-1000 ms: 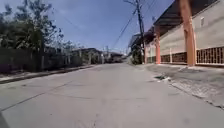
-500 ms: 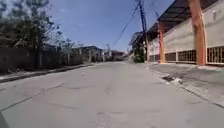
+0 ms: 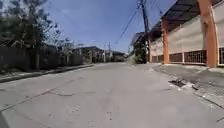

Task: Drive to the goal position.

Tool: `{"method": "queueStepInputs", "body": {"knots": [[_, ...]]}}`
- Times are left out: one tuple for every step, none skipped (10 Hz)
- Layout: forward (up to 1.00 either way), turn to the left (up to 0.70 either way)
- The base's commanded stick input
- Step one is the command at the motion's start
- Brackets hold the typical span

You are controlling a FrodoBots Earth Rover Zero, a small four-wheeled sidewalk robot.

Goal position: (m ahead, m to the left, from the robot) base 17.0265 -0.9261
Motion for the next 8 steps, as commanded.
{"method": "queueStepInputs", "body": {"knots": [[0.85, 0.0], [0.85, 0.0], [0.85, 0.0], [0.85, 0.0], [0.85, 0.0], [0.85, 0.04], [0.85, 0.14], [0.85, 0.24]]}}
